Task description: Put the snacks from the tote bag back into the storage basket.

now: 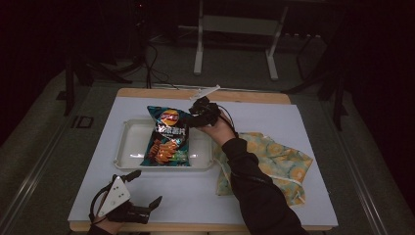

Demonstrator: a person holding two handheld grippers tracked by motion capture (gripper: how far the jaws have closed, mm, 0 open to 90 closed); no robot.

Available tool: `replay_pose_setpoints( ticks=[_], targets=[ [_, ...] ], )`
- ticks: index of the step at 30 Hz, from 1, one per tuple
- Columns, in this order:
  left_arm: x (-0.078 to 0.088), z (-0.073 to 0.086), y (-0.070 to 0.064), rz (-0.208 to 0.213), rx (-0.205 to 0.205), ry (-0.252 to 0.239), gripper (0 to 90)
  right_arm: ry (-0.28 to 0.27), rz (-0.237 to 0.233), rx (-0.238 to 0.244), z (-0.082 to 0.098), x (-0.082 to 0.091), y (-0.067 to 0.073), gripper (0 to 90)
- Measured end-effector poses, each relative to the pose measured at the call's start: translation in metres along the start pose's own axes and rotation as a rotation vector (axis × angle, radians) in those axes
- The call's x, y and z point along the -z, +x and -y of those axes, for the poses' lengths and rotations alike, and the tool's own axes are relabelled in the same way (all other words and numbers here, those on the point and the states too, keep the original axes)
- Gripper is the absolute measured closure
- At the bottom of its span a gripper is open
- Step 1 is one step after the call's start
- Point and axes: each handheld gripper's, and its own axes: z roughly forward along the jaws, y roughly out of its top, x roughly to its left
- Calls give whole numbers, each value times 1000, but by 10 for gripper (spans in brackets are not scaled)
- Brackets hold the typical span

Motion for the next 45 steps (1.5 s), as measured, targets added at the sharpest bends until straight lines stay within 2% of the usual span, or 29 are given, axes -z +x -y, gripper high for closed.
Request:
replay_pose_setpoints(
  ticks=[4,6,7,12,13,16,22,24,27,28,30,34,40,43,44,45],
  targets=[
    [-1,0,0,-2,-2,4,1,-19,-31,-11,0,13,3,275],
    [-1,0,0,-4,-5,6,1,-22,-30,-11,0,18,4,252],
    [-1,0,0,-4,-3,6,1,-37,-51,-14,1,26,4,176],
    [-2,0,0,-7,-3,11,1,-40,-70,-22,4,40,3,140],
    [-2,0,0,-8,-1,11,1,-36,-50,-13,8,48,2,140],
    [-2,0,0,-10,2,12,1,-34,-31,-4,13,60,-1,139],
    [-3,0,0,-11,-3,15,1,-48,43,-8,28,90,-12,140],
    [-3,0,0,-11,-3,17,1,-60,69,-15,35,100,-16,140],
    [-4,0,0,-11,-3,16,1,-74,80,-31,41,111,-20,140],
    [-4,0,0,-11,-2,15,1,-81,113,-32,49,122,-23,143],
    [-4,0,0,-11,-2,18,1,-74,132,-41,57,131,-26,144],
    [-4,0,0,-14,-1,19,1,-70,147,-58,70,146,-30,144],
    [-4,0,0,-14,-3,24,1,-96,211,-73,93,168,-32,144],
    [-4,0,0,-14,-3,24,1,-98,254,-81,106,175,-35,144],
    [-4,0,0,-14,-3,24,1,-98,254,-81,106,175,-35,144],
    [-4,0,0,-14,-3,23,1,-96,261,-103,116,180,-38,144]
  ],
)
